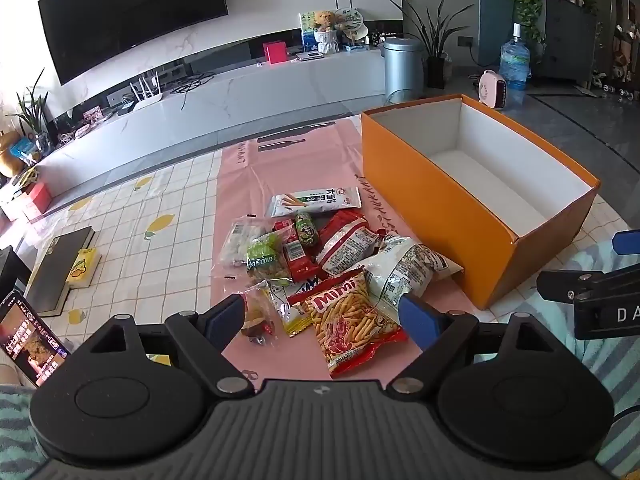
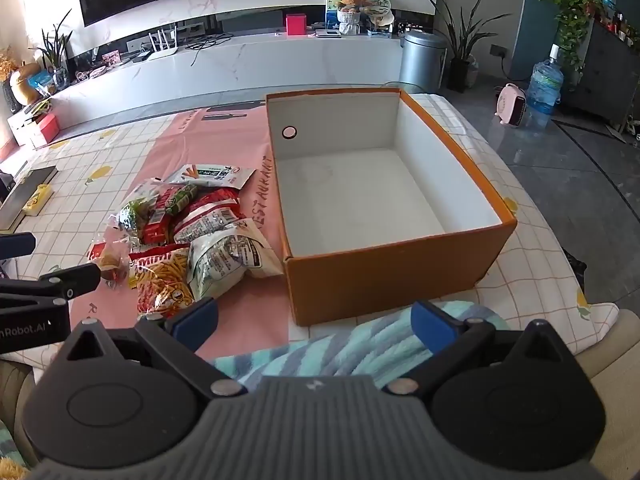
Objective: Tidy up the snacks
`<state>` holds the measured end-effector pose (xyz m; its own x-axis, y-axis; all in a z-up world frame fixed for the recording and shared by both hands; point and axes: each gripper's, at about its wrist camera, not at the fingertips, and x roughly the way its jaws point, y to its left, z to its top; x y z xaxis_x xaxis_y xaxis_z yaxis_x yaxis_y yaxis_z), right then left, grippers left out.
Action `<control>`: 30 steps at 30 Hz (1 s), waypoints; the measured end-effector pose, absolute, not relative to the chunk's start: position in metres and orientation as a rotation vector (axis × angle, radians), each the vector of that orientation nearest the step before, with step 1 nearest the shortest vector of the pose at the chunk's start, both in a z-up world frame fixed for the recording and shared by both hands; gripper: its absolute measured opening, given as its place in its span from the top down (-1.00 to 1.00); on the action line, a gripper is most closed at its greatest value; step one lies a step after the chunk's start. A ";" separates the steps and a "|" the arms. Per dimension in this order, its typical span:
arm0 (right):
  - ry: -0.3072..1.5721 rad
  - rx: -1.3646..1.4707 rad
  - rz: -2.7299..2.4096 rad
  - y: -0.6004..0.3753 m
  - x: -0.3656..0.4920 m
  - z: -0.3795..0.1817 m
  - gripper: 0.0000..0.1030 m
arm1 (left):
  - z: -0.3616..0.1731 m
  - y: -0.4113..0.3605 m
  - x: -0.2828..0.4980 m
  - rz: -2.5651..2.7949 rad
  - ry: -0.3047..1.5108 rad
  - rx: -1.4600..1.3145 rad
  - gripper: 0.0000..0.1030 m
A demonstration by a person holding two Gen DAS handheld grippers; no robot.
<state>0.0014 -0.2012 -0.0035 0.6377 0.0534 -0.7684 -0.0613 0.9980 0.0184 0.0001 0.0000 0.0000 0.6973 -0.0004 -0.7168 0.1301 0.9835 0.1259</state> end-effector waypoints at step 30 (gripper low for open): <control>0.883 -0.007 0.078 -0.198 0.006 -0.003 -0.93 | -0.001 0.004 0.001 -0.071 0.810 0.157 -0.97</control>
<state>0.0056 -0.1984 -0.0035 0.6320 0.0656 -0.7722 -0.0711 0.9971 0.0266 0.0011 0.0038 -0.0007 0.6878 -0.0025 -0.7259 0.1229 0.9860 0.1131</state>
